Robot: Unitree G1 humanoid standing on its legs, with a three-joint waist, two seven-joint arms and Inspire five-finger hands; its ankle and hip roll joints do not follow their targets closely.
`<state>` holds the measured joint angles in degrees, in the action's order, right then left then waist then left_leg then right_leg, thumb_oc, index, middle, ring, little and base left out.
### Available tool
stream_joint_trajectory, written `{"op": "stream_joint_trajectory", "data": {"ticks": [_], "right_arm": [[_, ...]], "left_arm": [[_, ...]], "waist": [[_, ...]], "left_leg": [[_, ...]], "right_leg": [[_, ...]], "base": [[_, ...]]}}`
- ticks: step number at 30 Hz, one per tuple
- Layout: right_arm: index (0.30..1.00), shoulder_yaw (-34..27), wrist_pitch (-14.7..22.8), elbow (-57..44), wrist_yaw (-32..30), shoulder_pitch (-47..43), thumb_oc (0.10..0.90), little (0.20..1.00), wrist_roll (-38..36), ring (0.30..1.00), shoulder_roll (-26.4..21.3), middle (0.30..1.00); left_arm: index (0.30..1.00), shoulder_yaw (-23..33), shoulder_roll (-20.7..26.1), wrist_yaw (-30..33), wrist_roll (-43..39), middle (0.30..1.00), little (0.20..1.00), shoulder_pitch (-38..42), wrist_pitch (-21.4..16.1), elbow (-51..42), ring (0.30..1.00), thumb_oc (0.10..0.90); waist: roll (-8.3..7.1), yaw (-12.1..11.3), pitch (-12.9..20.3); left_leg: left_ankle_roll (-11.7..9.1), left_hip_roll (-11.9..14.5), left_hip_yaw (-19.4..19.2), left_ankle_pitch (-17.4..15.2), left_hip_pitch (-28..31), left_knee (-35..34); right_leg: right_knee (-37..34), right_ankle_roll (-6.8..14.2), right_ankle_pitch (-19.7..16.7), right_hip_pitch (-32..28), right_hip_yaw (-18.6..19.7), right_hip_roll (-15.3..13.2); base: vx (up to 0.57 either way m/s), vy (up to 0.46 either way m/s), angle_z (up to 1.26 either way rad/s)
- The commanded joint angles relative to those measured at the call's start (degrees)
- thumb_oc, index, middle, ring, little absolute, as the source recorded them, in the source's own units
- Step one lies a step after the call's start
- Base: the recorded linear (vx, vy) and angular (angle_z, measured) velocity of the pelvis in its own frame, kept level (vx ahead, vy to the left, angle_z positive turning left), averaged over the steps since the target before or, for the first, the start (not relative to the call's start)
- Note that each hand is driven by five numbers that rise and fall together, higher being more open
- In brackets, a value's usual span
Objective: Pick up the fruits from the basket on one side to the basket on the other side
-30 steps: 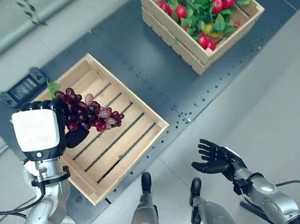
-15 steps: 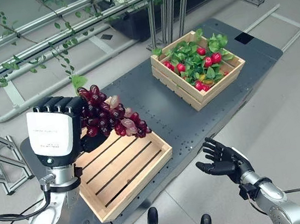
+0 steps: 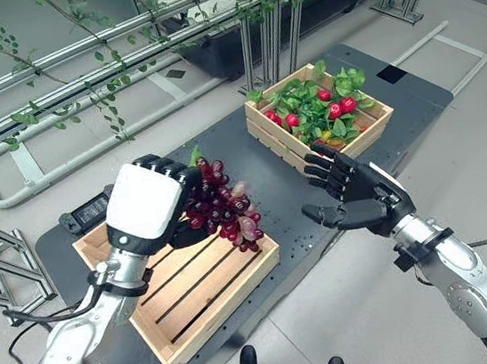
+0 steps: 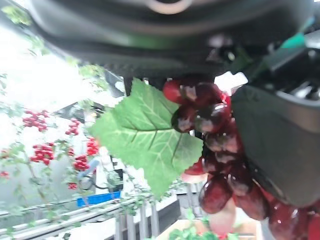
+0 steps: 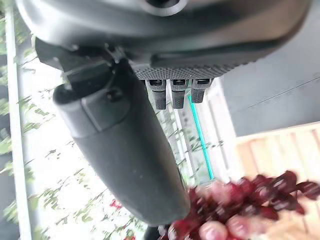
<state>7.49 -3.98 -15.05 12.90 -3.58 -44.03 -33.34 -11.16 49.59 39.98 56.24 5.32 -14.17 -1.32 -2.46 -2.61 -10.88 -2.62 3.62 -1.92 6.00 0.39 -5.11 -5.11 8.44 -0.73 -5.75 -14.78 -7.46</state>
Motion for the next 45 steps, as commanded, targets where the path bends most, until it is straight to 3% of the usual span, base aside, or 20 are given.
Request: {"op": "stream_joint_trajectory", "data": {"ticks": [1,9,17,26,33,40,45], "right_arm": [[0.900,1.56,1.30,-5.32,3.07,-5.95,0.800,0.900,-7.54,0.900,-1.72,0.900],[0.900,6.87,-3.48,-5.38,3.46,-8.91,0.800,0.900,-9.57,0.900,0.94,0.900],[0.900,10.57,-8.34,-3.44,5.01,-9.45,0.800,0.900,-10.06,0.900,1.90,0.900],[0.900,11.97,-10.10,-0.79,6.35,-8.73,0.800,0.900,-8.91,0.900,1.98,0.900],[0.900,12.74,-9.95,-0.25,5.09,-7.74,0.800,0.900,-1.87,0.900,2.57,0.900],[0.900,13.20,-9.48,0.48,0.57,-7.12,0.800,0.900,7.73,0.900,3.28,0.900],[0.900,13.75,-10.91,0.80,-1.34,-7.20,0.800,0.900,7.31,0.900,3.19,0.900]], "left_arm": [[0.300,-0.17,-0.64,2.83,-3.63,0.300,0.300,10.49,-0.94,-1.59,0.300,0.400],[0.300,-4.90,-3.06,1.60,-3.90,0.300,0.300,14.36,-0.56,-1.52,0.300,0.400],[0.300,-6.13,-3.86,1.20,-3.12,0.300,0.300,16.11,1.29,-2.57,0.300,0.400],[0.300,-4.79,-2.75,1.38,-2.95,0.300,0.300,16.58,3.25,-3.80,0.300,0.400],[0.300,-3.98,-3.95,0.70,-3.60,0.300,0.300,15.68,-1.63,-5.11,0.300,0.400],[0.300,-4.82,-6.51,-0.11,-1.27,0.300,0.300,15.25,-3.20,-9.58,0.300,0.400],[0.300,-6.64,-7.50,-2.79,-2.20,0.300,0.300,16.04,-5.52,-10.95,0.300,0.400]], "waist": [[0.23,-0.21,7.20],[0.05,-0.62,8.15],[-0.15,-0.72,8.71],[-0.27,-0.65,9.29],[-0.37,-0.52,9.69],[-0.17,-0.35,9.69],[-0.13,-0.13,9.53]], "left_leg": [[-1.81,0.13,-3.11,-8.13,5.40,0.11],[-1.87,0.21,-2.78,-8.50,6.00,0.11],[-2.00,0.42,-3.00,-8.62,6.37,0.11],[-2.19,0.56,-3.09,-8.56,6.62,0.11],[-2.06,0.60,-3.21,-8.68,6.64,0.11],[-1.88,0.76,-3.45,-8.86,6.62,0.11],[-1.92,0.83,-3.58,-8.83,6.67,0.11]], "right_leg": [[0.11,0.51,-1.20,0.53,-0.43,-1.82],[0.11,0.82,-1.10,0.08,-0.81,-2.27],[0.11,0.94,-1.17,-0.10,-1.11,-2.48],[0.32,1.08,-1.21,-0.10,-1.15,-2.65],[0.46,1.11,-1.13,0.13,-0.80,-2.74],[0.38,1.12,-1.20,0.35,-0.17,-2.64],[0.40,1.15,-1.25,0.38,0.14,-2.60]], "base": [[0.06,0.016,0.00],[0.05,0.004,0.01],[0.02,-0.003,0.01],[0.00,0.000,0.00],[0.00,0.000,0.00],[0.00,0.000,0.00],[0.00,0.000,0.00]]}}
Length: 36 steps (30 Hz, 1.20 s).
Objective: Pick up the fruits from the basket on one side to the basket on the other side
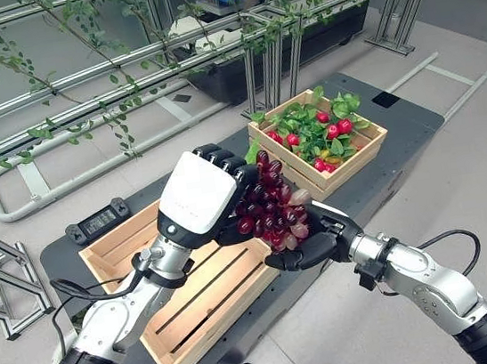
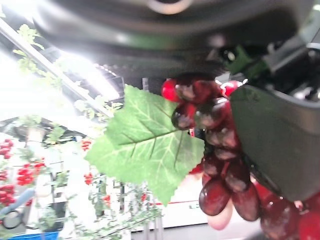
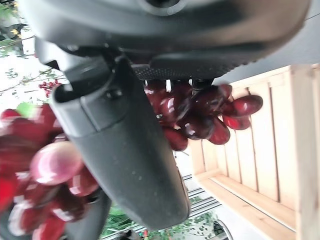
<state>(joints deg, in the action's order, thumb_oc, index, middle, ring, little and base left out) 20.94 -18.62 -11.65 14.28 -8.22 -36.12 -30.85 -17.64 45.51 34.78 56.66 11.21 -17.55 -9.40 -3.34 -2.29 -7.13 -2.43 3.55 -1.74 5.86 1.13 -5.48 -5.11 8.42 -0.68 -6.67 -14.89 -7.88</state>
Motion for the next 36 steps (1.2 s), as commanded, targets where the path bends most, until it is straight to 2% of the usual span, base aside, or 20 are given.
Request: {"op": "stream_joint_trajectory", "data": {"ticks": [1,7,8,9,10,11,17,31,36], "right_arm": [[0.900,0.28,3.83,-2.50,-2.99,-2.58,0.800,0.900,-0.89,0.900,0.70,0.900],[0.900,0.14,5.20,-2.25,-4.35,-2.51,0.800,0.900,-2.60,0.900,1.75,0.900],[0.566,0.21,5.45,-2.26,-4.86,-2.62,0.577,0.566,-3.14,0.566,2.21,0.566],[0.427,0.17,5.50,-2.27,-4.98,-2.66,0.485,0.427,-3.28,0.427,2.28,0.427],[0.349,-0.12,5.78,-2.26,-4.98,-2.68,0.433,0.349,-3.84,0.349,2.46,0.349],[0.300,-0.25,5.75,-2.35,-4.98,-2.62,0.400,0.300,-4.05,0.300,2.53,0.300],[0.300,-0.96,7.20,-3.00,-5.37,-2.15,0.400,0.300,-5.93,0.300,2.74,0.300],[0.300,-5.29,13.86,-2.54,-6.46,0.53,0.400,0.300,-13.56,0.300,4.42,0.300],[0.300,-8.88,16.18,-2.85,-5.81,2.80,0.400,0.300,-16.13,0.300,4.73,0.300]], "left_arm": [[0.300,-0.31,-3.62,2.18,-2.74,0.300,0.300,10.15,-2.78,-2.91,0.300,0.400],[0.300,-1.65,-4.32,-0.76,-4.44,0.300,0.300,9.97,-6.19,-3.21,0.300,0.400],[0.300,-2.37,-4.63,-2.05,-4.78,0.300,0.300,10.06,-6.71,-3.29,0.300,0.400],[0.300,-2.50,-4.67,-2.35,-4.92,0.300,0.300,10.09,-6.77,-3.27,0.300,0.400],[0.300,-2.75,-4.47,-3.45,-5.67,0.300,0.300,10.03,-7.04,-3.25,0.300,0.400],[0.300,-2.80,-4.44,-3.80,-5.76,0.300,0.300,9.88,-6.98,-3.24,0.300,0.400],[0.300,-2.98,-3.78,-4.48,-6.75,0.300,0.300,8.92,-6.12,-1.73,0.300,0.400],[0.300,-0.71,-2.50,-6.67,-10.34,0.300,0.300,5.03,-4.55,2.19,0.300,0.400],[0.300,1.06,-2.03,-11.20,-17.62,0.300,0.300,3.12,-4.50,3.45,0.300,0.400]], "waist": [[0.74,-0.44,5.78],[0.85,-0.53,5.83],[0.90,-0.53,5.87],[0.91,-0.54,5.88],[0.97,-0.58,5.95],[0.99,-0.57,5.98],[1.03,-0.63,5.94],[1.34,-0.72,6.11],[1.39,-0.27,6.05]], "left_leg": [[-2.11,0.89,-3.75,-8.68,5.91,0.48],[-2.12,0.93,-3.68,-8.76,6.02,0.48],[-2.11,0.95,-3.72,-8.74,5.99,0.48],[-2.10,0.95,-3.71,-8.73,5.97,0.48],[-2.09,0.91,-3.69,-8.75,5.93,0.48],[-2.09,0.91,-3.72,-8.76,5.91,0.48],[-2.06,1.01,-3.83,-8.67,5.86,0.48],[-1.92,1.09,-3.99,-8.55,5.57,0.48],[-1.82,1.21,-4.19,-8.51,5.30,0.48]], "right_leg": [[0.36,1.17,-1.31,1.30,0.28,-2.18],[0.25,1.18,-1.31,1.18,0.37,-2.17],[0.23,1.20,-1.32,1.20,0.39,-2.17],[0.23,1.21,-1.33,1.22,0.41,-2.17],[0.21,1.23,-1.31,1.25,0.44,-2.15],[0.21,1.24,-1.29,1.27,0.47,-2.16],[0.22,1.30,-1.39,1.41,0.48,-2.20],[0.18,1.38,-1.59,1.70,0.35,-2.30],[0.20,1.38,-1.66,2.18,0.66,-2.12]], "base": [[0.00,0.000,0.00],[0.00,0.000,0.00],[0.00,0.000,0.00],[0.00,0.000,0.00],[0.00,0.000,0.00],[0.00,0.000,0.00],[0.00,0.000,0.00],[0.00,0.000,0.00],[-0.02,-0.015,0.00]]}}
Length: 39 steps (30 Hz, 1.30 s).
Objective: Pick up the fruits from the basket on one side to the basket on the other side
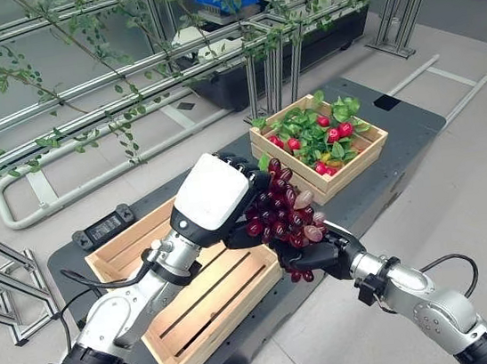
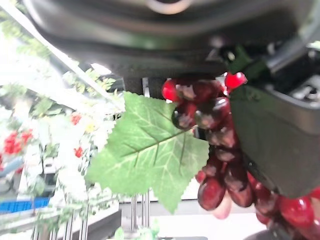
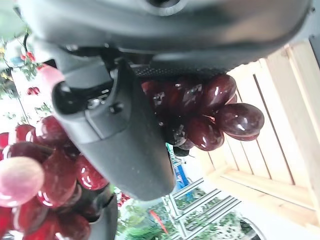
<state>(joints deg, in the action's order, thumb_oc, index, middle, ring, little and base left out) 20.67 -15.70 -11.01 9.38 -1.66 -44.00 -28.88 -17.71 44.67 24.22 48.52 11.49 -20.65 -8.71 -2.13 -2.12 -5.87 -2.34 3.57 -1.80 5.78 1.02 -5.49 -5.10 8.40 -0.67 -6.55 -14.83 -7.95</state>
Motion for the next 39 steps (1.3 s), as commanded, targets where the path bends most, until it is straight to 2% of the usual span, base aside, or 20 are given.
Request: {"op": "stream_joint_trajectory", "data": {"ticks": [1,3,5,6,7,8,9,14,19,24,28,31,34,36,37,38,39], "right_arm": [[0.300,-9.52,13.87,-3.69,-0.93,-3.30,0.400,0.300,-8.74,0.300,2.95,0.300],[0.300,-10.71,14.17,-3.88,-0.49,-2.68,0.400,0.300,-8.76,0.300,3.33,0.300],[0.300,-12.23,15.09,-4.15,-0.22,-1.76,0.400,0.300,-8.56,0.300,3.72,0.300],[0.300,-12.87,15.48,-4.11,-0.30,-1.53,0.400,0.300,-9.13,0.300,4.04,0.300],[0.300,-13.26,15.65,-4.01,-0.28,-1.45,0.400,0.300,-9.24,0.300,4.22,0.300],[0.300,-13.86,16.26,-3.84,-0.57,-1.34,0.400,0.300,-9.32,0.300,4.49,0.300],[0.300,-14.26,16.65,-3.62,-0.58,-1.25,0.400,0.300,-9.50,0.300,4.72,0.300],[0.300,-15.88,16.98,-3.50,-1.41,-0.55,0.400,0.300,-8.98,0.300,6.91,0.300],[0.300,-16.20,15.45,-3.36,-1.69,0.28,0.400,0.300,-9.26,0.300,8.01,0.300],[0.300,-16.02,16.61,-2.59,-1.41,0.28,0.400,0.300,-9.85,0.300,7.61,0.300],[0.300,-15.66,17.62,-2.13,-0.95,-0.11,0.400,0.300,-9.45,0.300,6.51,0.300],[0.300,-15.47,17.68,-1.48,-0.86,-0.85,0.400,0.300,-9.71,0.300,5.32,0.300],[0.300,-15.16,18.81,-0.17,-1.44,-1.34,0.400,0.300,-7.88,0.300,4.23,0.300],[0.300,-14.38,18.91,0.21,-1.50,-1.98,0.400,0.300,-10.53,0.300,3.98,0.300],[0.300,-14.03,18.29,0.45,-0.89,-2.22,0.400,0.300,-11.88,0.300,4.23,0.300],[0.300,-13.15,17.29,0.61,-0.35,-2.82,0.400,0.300,-12.30,0.300,4.74,0.300],[0.300,-12.03,16.89,1.01,-0.09,-3.57,0.400,0.300,-12.21,0.300,5.10,0.300]], "left_arm": [[0.300,1.75,-1.41,-2.33,-12.71,0.300,0.300,2.11,-1.77,3.17,0.300,0.400],[0.300,2.72,-1.70,-4.54,-16.17,0.300,0.300,0.90,-2.50,3.55,0.300,0.400],[0.498,4.32,-2.81,-6.61,-21.02,0.498,0.498,-0.85,-2.82,3.67,0.498,0.532],[0.554,4.98,-3.24,-7.11,-22.90,0.554,0.554,-1.46,-2.69,3.88,0.554,0.569],[0.575,5.34,-3.36,-7.26,-24.45,0.575,0.575,-1.79,-2.97,4.20,0.575,0.584],[0.778,5.96,-3.91,-7.93,-28.13,0.778,0.778,-2.20,-2.91,4.61,0.778,0.718],[0.900,6.53,-4.54,-8.23,-30.86,0.900,0.900,-2.47,-2.68,4.81,0.900,0.800],[0.900,9.20,-9.44,-15.51,-45.54,0.900,0.900,-4.05,-3.62,4.31,0.900,0.800],[0.900,8.98,-11.29,-24.60,-55.21,0.900,0.900,-5.31,-1.42,2.12,0.900,0.800],[0.900,7.34,-9.63,-31.57,-56.79,0.900,0.900,-4.96,0.43,0.74,0.900,0.800],[0.900,6.53,-6.88,-34.80,-58.30,0.900,0.900,-4.59,0.46,0.39,0.900,0.800],[0.900,6.12,-5.48,-37.74,-59.74,0.900,0.900,-4.29,0.18,-0.07,0.900,0.800],[0.900,6.06,-5.51,-40.38,-61.59,0.900,0.900,-4.35,-0.03,-1.13,0.900,0.800],[0.900,5.56,-6.26,-42.04,-64.06,0.900,0.900,-4.16,-0.41,-1.70,0.900,0.800],[0.900,5.65,-6.64,-42.25,-64.26,0.900,0.900,-4.24,-0.31,-2.11,0.900,0.800],[0.900,5.52,-7.26,-41.59,-64.53,0.900,0.900,-4.48,-0.36,-2.62,0.900,0.800],[0.900,5.60,-7.89,-41.40,-64.76,0.900,0.900,-4.40,0.34,-3.10,0.900,0.800]], "waist": [[0.21,-0.36,4.78],[0.27,-0.24,4.75],[0.30,-0.06,4.68],[0.33,0.05,4.67],[0.32,0.12,4.67],[0.27,0.20,4.69],[0.27,0.24,4.69],[0.25,0.36,4.71],[0.27,0.90,4.56],[0.42,1.79,4.28],[0.49,2.07,3.93],[0.55,1.68,3.64],[0.44,0.52,3.41],[-0.10,-0.35,2.92],[-0.43,-0.77,2.68],[-0.86,-1.59,2.26],[-0.83,-1.93,1.95]], "left_leg": [[-1.88,1.22,-4.12,-8.43,5.37,0.49],[-1.87,1.29,-4.12,-8.43,5.33,0.49],[-1.84,1.44,-4.12,-8.40,5.21,0.49],[-1.89,1.52,-4.09,-8.39,5.18,0.49],[-1.89,1.55,-4.08,-8.36,5.16,0.49],[-1.91,1.64,-4.02,-8.31,5.08,0.49],[-1.94,1.76,-4.07,-8.25,5.00,0.49],[-2.13,2.39,-3.96,-7.85,4.40,0.49],[-2.53,3.39,-4.33,-6.83,3.53,0.49],[-3.15,4.83,-5.29,-5.74,2.47,0.49],[-3.47,5.75,-5.68,-5.08,1.85,0.49],[-3.23,5.32,-4.43,-4.87,1.60,0.49],[-2.68,3.22,-0.89,-4.67,2.32,0.51],[-2.05,0.93,2.26,-6.60,1.41,4.43],[-1.58,-0.67,4.42,-8.05,0.64,7.30],[-0.54,-3.93,8.99,-10.30,-0.23,10.66],[0.18,-5.34,10.13,-11.23,-0.05,11.49]], "right_leg": [[0.17,1.36,-1.68,2.14,0.68,-1.97],[0.13,1.31,-1.65,2.20,0.85,-1.84],[0.10,1.18,-1.68,2.37,1.01,-1.61],[0.10,1.12,-1.65,2.46,1.21,-1.45],[0.10,1.07,-1.63,2.50,1.34,-1.36],[0.10,0.92,-1.57,2.60,1.55,-1.18],[0.10,0.81,-1.56,2.69,1.63,-1.08],[0.10,0.29,-1.53,3.34,2.31,-0.30],[0.10,-0.33,-1.57,4.11,2.58,0.78],[0.10,-1.15,-1.31,5.27,2.92,2.23],[0.10,-1.70,-1.08,5.93,3.64,3.36],[0.10,-2.06,-0.94,6.31,5.09,4.17],[0.10,-2.21,-0.91,6.32,7.48,4.51],[0.10,-2.19,-1.18,5.99,9.91,4.15],[0.10,-2.11,-1.45,5.91,11.50,3.97],[0.10,-1.70,-2.25,5.85,14.84,3.65],[0.10,-1.45,-2.61,5.67,17.03,3.47]], "base": [[-0.04,-0.034,-0.02],[-0.03,-0.034,-0.02],[-0.04,-0.049,-0.02],[-0.03,-0.050,-0.02],[-0.02,-0.059,-0.04],[-0.02,-0.056,-0.03],[-0.02,-0.068,-0.04],[-0.03,-0.084,-0.09],[-0.03,-0.113,-0.05],[-0.05,-0.128,-0.01],[-0.05,-0.104,-0.02],[-0.03,-0.030,-0.07],[-0.01,0.062,-0.28],[-0.03,0.165,-0.48],[-0.04,0.284,-0.95],[-0.05,0.355,-1.18],[-0.05,0.319,-1.01]]}}
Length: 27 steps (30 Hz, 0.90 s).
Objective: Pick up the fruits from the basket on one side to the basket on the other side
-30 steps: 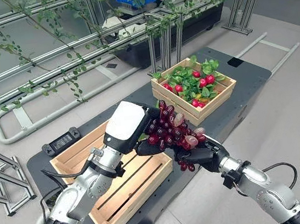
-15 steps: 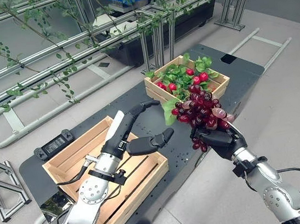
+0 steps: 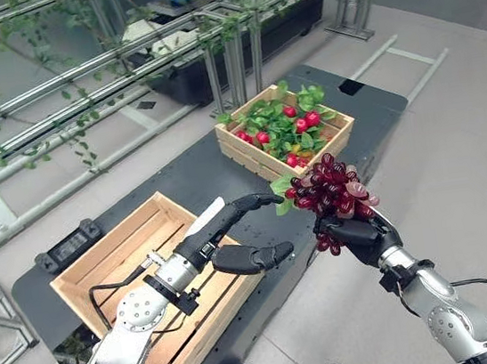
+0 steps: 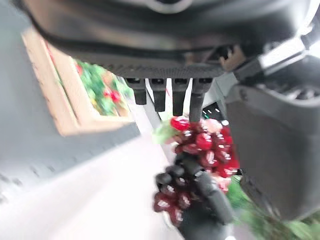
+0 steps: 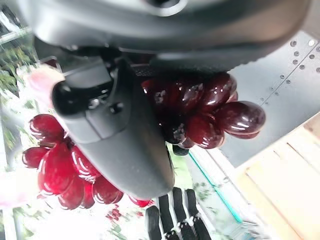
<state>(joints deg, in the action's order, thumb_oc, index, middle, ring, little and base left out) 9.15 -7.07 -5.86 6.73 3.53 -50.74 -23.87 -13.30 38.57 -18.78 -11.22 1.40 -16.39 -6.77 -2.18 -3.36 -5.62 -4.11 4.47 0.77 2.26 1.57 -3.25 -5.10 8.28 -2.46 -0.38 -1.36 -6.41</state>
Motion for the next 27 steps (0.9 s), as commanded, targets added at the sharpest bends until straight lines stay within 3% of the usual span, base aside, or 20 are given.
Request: {"op": "stream_joint_trajectory", "data": {"ticks": [1,3,5,8,12,14,15,17,20,24,25,27], "right_arm": [[0.300,-0.23,8.30,-3.97,2.51,-8.95,0.400,0.300,-5.56,0.300,0.17,0.300],[0.300,0.65,8.44,-3.18,1.49,-9.43,0.400,0.300,-6.41,0.300,0.62,0.300],[0.300,1.72,8.85,-1.87,1.21,-10.01,0.400,0.300,-7.53,0.300,2.06,0.300],[0.300,1.57,7.92,-0.88,1.61,-9.56,0.400,0.300,-7.64,0.300,3.23,0.300],[0.300,0.90,7.47,1.44,3.25,-8.57,0.400,0.300,-9.72,0.300,3.97,0.300],[0.300,1.34,6.29,1.75,4.32,-8.32,0.400,0.300,-11.32,0.300,4.21,0.300],[0.300,1.34,6.30,1.76,4.33,-8.37,0.400,0.300,-11.32,0.300,4.22,0.300],[0.300,1.84,5.66,2.05,5.72,-8.92,0.400,0.300,-11.07,0.300,3.34,0.300],[0.300,1.74,6.09,2.04,5.51,-9.17,0.400,0.300,-11.15,0.300,2.74,0.300],[0.300,2.36,5.44,2.71,7.21,-11.11,0.400,0.300,-10.53,0.300,3.76,0.300],[0.300,2.36,5.45,2.72,7.22,-11.11,0.400,0.300,-10.53,0.300,3.77,0.300],[0.300,3.37,5.95,3.01,7.64,-11.94,0.400,0.300,-9.92,0.300,3.91,0.300]], "left_arm": [[0.900,1.26,-1.87,1.24,-5.31,0.900,0.900,5.72,-3.97,-5.08,0.900,0.800],[0.900,1.37,-1.96,-1.45,-7.71,0.900,0.900,5.97,-4.66,-5.07,0.900,0.800],[0.900,-0.66,-3.26,-3.94,-9.59,0.900,0.900,8.03,-5.05,-3.86,0.900,0.800],[0.900,-2.47,-4.05,-5.83,-11.07,0.900,0.900,9.47,-6.39,-2.60,0.900,0.800],[0.900,-4.33,-5.57,-8.39,-11.96,0.900,0.900,10.69,-6.86,-2.07,0.900,0.800],[0.900,-5.15,-5.67,-8.41,-13.09,0.900,0.900,10.79,-5.64,-2.45,0.900,0.800],[0.900,-5.12,-5.66,-8.41,-13.09,0.900,0.900,10.83,-5.64,-2.44,0.900,0.800],[0.900,-6.16,-4.93,-7.59,-14.46,0.900,0.900,11.14,-5.55,-2.46,0.900,0.800],[0.900,-6.48,-4.67,-7.00,-14.91,0.900,0.900,11.11,-5.81,-2.71,0.900,0.800],[0.900,-6.75,-4.65,-4.20,-12.07,0.900,0.900,11.50,-5.67,-3.74,0.900,0.800],[0.900,-6.76,-4.63,-4.20,-12.08,0.900,0.900,11.52,-5.68,-3.73,0.900,0.800],[0.900,-5.86,-4.09,-4.23,-13.00,0.900,0.900,11.69,-5.37,-3.94,0.900,0.800]], "waist": [[-0.74,-0.82,1.57],[-0.31,-0.74,1.40],[0.12,0.83,1.30],[0.70,2.36,0.34],[0.93,3.66,-1.00],[1.28,3.92,-1.82],[1.13,3.83,-1.84],[1.90,4.11,-1.96],[2.06,3.89,-1.96],[1.93,1.61,-1.44],[1.90,1.57,-1.49],[1.60,0.10,-0.71]], "left_leg": [[2.11,-6.45,7.48,-7.94,-0.45,9.39],[2.74,-7.39,7.06,-8.18,0.39,8.67],[3.87,-8.10,4.90,-8.66,2.28,6.86],[5.36,-9.86,4.60,-9.48,4.11,5.29],[6.47,-11.49,3.85,-10.66,5.20,5.48],[6.73,-11.14,2.10,-10.73,6.49,4.51],[6.70,-11.28,1.97,-10.49,6.28,4.54],[7.29,-9.79,-0.89,-8.43,7.23,0.93],[7.57,-9.23,-2.27,-7.44,7.05,0.06],[8.18,-7.56,-6.02,-5.65,5.28,-1.43],[8.19,-7.58,-6.05,-5.68,5.35,-1.42],[7.64,-6.49,-8.56,-5.46,4.56,-1.67]], "right_leg": [[0.10,-1.25,-0.87,-0.58,4.09,1.88],[0.10,-0.76,-1.39,-0.63,5.30,1.48],[0.10,0.61,-3.30,0.94,6.30,-0.01],[3.40,2.60,-4.69,4.11,7.57,-1.88],[5.91,3.29,-7.11,6.83,7.74,-3.62],[7.77,3.54,-7.78,7.77,3.83,-4.34],[7.79,3.52,-8.04,8.02,4.02,-4.43],[11.79,3.57,-6.44,8.00,0.11,-3.82],[14.39,3.36,-5.48,8.08,-1.60,-3.86],[19.11,2.17,-2.73,5.62,-8.61,-6.08],[19.17,2.18,-2.67,5.59,-8.56,-6.10],[18.44,2.03,-1.82,3.16,-12.74,-7.66]], "base": [[-0.05,0.268,-1.19],[-0.08,0.310,-1.28],[-0.11,0.424,-0.73],[-0.12,0.391,-0.38],[-0.10,0.276,-0.43],[-0.09,0.180,-0.51],[-0.08,0.123,-0.56],[-0.11,0.077,-0.77],[-0.09,0.004,-0.75],[-0.11,-0.112,-0.49],[-0.11,-0.230,-0.77],[-0.09,-0.230,-0.63]]}}
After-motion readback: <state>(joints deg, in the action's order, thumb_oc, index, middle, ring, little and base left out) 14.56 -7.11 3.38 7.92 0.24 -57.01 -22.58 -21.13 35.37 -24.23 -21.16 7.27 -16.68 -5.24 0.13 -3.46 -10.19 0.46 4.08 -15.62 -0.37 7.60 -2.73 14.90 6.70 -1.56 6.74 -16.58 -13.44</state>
